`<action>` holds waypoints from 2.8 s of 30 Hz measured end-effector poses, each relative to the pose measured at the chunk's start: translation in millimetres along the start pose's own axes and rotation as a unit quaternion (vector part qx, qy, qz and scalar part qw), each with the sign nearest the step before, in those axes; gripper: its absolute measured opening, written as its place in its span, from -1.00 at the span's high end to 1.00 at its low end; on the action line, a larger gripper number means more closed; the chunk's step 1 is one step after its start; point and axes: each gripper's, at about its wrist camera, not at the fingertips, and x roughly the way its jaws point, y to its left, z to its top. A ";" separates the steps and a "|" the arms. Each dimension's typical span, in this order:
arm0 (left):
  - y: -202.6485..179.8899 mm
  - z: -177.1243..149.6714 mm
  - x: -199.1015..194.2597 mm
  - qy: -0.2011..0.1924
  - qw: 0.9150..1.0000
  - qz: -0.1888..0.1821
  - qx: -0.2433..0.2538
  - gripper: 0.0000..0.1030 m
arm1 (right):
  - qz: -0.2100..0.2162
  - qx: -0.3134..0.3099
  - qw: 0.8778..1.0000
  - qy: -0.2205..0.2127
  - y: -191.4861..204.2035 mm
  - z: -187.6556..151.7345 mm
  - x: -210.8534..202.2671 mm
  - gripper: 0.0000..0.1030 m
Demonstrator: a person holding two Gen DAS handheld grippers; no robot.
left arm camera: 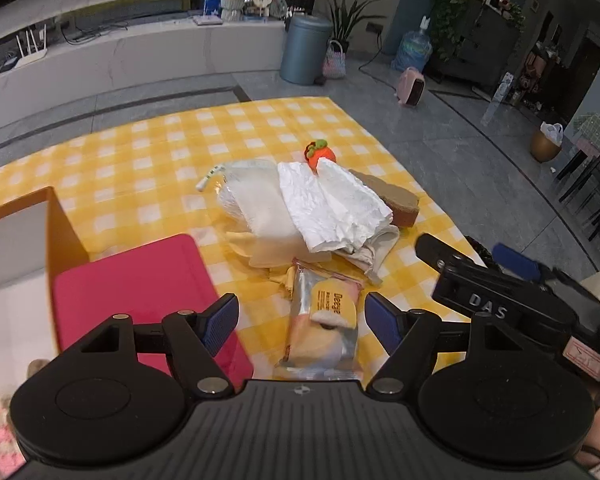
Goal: Organize soft objects
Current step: 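Move both tools back toward the pile of soft items, then grasp the Deegeo snack packet with the left tool, then grasp the white tissue with the right tool and lift it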
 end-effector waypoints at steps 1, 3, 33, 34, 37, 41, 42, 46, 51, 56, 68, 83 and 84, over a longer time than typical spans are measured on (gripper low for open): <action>0.4 1.5 5.5 0.002 1.000 0.002 0.001 -0.65 | -0.003 0.011 1.000 0.003 -4.6 -1.1 4.8 -0.95; -3.0 6.9 18.2 0.009 1.000 0.005 0.001 -0.65 | -0.010 0.028 0.999 0.017 -13.0 -3.4 13.4 -0.95; -53.3 1.1 117.2 0.096 0.988 0.005 0.118 -0.70 | -0.005 0.135 0.989 0.066 -51.4 -13.0 30.6 -0.95; -55.9 1.1 121.9 0.102 0.987 0.011 0.126 -0.70 | -0.004 0.137 0.988 0.066 -52.4 -12.9 30.4 -0.95; -60.9 1.2 135.2 0.115 0.983 0.030 0.141 -0.70 | -0.003 0.140 0.988 0.067 -54.0 -12.7 30.3 -0.95; -62.3 2.9 152.2 0.137 0.977 0.054 0.153 -0.70 | 0.000 0.140 0.988 0.068 -54.5 -13.2 31.1 -0.95; -61.1 4.0 155.2 0.141 0.977 0.055 0.152 -0.70 | 0.001 0.141 0.988 0.068 -54.9 -13.3 31.1 -0.95; -57.3 5.1 164.3 0.157 0.977 0.051 0.136 -0.68 | 0.002 0.146 0.987 0.069 -56.8 -13.4 31.5 -0.95; -46.5 5.3 168.1 0.168 0.981 0.034 0.088 -0.30 | 0.005 0.147 0.987 0.061 -58.0 -12.6 28.3 -0.95; -41.4 4.3 163.1 0.174 0.981 0.026 0.079 -0.16 | 0.005 0.146 0.987 0.064 -57.7 -12.6 28.5 -0.95; -38.0 -4.6 155.4 0.165 0.983 0.028 0.078 -0.16 | 0.053 0.116 0.990 0.062 -41.8 -8.6 40.0 -0.94; -30.5 -29.7 144.3 0.095 0.993 0.044 0.048 -0.16 | 0.082 0.033 0.994 0.068 -11.9 5.9 91.7 -0.84; -30.9 -30.8 144.1 0.092 0.994 0.045 0.048 -0.16 | 0.082 0.037 0.993 0.072 -13.9 6.8 97.1 -0.84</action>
